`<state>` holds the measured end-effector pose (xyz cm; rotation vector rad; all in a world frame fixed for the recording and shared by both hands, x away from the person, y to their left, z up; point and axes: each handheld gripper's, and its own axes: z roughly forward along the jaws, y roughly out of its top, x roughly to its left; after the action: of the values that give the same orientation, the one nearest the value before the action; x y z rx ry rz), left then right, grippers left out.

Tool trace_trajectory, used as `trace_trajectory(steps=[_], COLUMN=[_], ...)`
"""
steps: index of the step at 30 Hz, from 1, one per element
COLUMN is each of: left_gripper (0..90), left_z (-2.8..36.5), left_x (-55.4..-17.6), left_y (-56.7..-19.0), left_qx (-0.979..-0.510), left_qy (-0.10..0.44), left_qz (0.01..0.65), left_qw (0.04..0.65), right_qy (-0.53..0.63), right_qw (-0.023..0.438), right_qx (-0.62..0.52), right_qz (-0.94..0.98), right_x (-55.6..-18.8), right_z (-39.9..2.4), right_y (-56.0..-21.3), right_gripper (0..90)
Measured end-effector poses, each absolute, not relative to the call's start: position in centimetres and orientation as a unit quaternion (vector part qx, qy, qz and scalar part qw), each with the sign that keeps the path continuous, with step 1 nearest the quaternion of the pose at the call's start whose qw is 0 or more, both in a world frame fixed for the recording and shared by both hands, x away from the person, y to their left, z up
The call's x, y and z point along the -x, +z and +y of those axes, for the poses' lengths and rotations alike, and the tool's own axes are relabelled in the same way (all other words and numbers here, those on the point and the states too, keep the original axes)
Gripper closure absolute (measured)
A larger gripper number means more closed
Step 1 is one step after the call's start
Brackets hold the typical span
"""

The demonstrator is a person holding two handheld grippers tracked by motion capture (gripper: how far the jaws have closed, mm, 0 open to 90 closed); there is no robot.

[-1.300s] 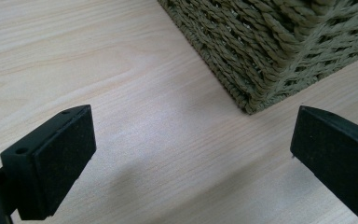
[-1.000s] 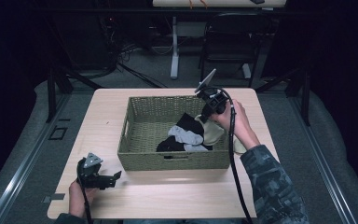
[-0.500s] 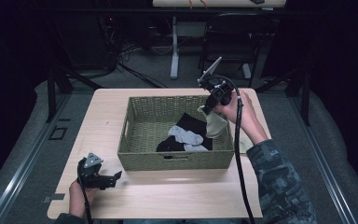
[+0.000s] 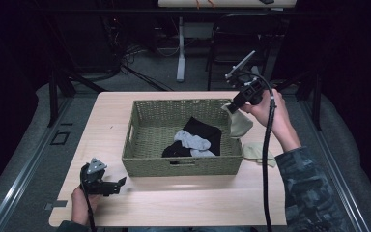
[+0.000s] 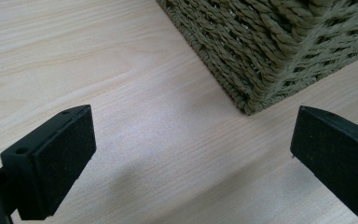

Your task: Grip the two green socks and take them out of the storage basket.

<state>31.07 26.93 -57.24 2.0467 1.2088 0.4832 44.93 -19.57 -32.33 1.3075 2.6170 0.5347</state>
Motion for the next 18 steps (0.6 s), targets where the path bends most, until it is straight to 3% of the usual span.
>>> trace_trajectory(steps=[9, 18], left_gripper=[0.2, 0.2], left_z=[26.9, 26.8], left_x=[-31.1, -31.2], left_y=[-57.2, -57.2], left_qx=[-0.791, -0.792], left_qy=[0.186, 0.188], left_qz=[0.466, 0.465], left_qw=[0.35, 0.348], right_qy=[0.173, 0.171], right_qw=[0.087, 0.079], right_qx=[-0.476, -0.515], right_qz=[0.858, 0.836], right_x=[-44.1, -43.6], right_z=[-25.1, -29.4], right_y=[-32.9, -36.3], right_gripper=[80.6, 80.3])
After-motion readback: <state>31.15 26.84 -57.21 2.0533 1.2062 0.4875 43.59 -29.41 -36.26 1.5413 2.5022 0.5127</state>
